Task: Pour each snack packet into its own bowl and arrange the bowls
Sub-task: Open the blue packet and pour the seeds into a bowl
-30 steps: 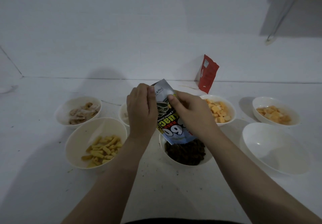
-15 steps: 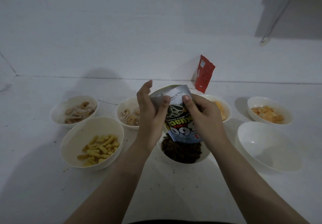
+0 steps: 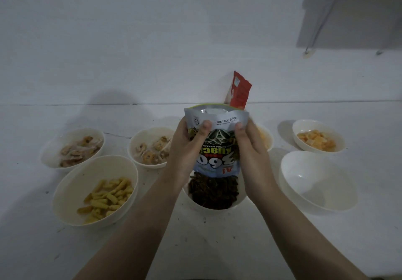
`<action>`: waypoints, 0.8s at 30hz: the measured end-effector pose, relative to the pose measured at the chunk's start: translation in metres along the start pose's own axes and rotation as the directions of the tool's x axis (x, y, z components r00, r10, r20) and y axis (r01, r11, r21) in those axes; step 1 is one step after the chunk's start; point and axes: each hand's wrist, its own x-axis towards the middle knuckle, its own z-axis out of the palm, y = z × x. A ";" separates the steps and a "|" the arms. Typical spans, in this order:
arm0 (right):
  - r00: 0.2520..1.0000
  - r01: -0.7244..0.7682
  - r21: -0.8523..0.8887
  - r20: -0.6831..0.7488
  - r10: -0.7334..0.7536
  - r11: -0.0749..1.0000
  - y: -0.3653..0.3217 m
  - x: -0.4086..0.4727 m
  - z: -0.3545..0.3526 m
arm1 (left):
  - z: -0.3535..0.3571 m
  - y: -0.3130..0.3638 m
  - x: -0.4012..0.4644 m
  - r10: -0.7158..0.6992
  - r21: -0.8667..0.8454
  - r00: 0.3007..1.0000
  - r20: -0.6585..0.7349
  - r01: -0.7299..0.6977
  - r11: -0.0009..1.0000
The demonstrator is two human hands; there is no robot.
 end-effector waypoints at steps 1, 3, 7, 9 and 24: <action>0.999 -0.015 0.006 0.032 0.014 1.000 -0.001 0.000 0.000 | 0.001 0.000 0.000 -0.003 0.005 1.000 -0.003 0.003 1.000; 0.998 -0.060 0.067 0.009 0.059 0.996 -0.001 0.000 0.000 | 0.003 0.001 -0.001 -0.008 0.014 1.000 -0.011 0.008 1.000; 0.994 -0.072 0.072 0.083 0.066 0.995 0.001 0.002 -0.003 | 0.003 0.004 0.000 -0.012 -0.029 1.000 -0.003 0.012 0.999; 0.994 -0.101 0.089 0.055 0.096 0.991 0.003 0.003 -0.005 | 0.001 0.007 0.001 -0.024 -0.089 1.000 0.014 0.025 0.996; 1.000 0.017 0.017 0.020 -0.017 1.000 -0.019 0.020 -0.010 | -0.002 0.010 0.007 0.043 -0.133 0.998 0.050 -0.036 0.990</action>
